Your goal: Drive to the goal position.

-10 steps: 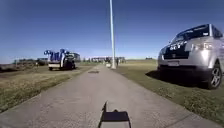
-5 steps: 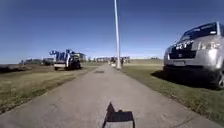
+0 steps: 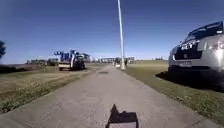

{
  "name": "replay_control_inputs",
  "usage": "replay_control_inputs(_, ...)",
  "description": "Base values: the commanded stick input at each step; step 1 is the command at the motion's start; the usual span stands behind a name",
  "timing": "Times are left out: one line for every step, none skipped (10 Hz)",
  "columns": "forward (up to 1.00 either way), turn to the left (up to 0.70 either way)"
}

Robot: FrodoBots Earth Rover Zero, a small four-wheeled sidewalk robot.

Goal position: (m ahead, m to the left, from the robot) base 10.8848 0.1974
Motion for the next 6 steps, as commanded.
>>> replay_control_inputs(0.7, 0.0)
replay_control_inputs(0.7, 0.0)
replay_control_inputs(0.7, 0.0)
replay_control_inputs(0.7, 0.0)
replay_control_inputs(0.7, 0.0)
replay_control_inputs(0.7, 0.0)
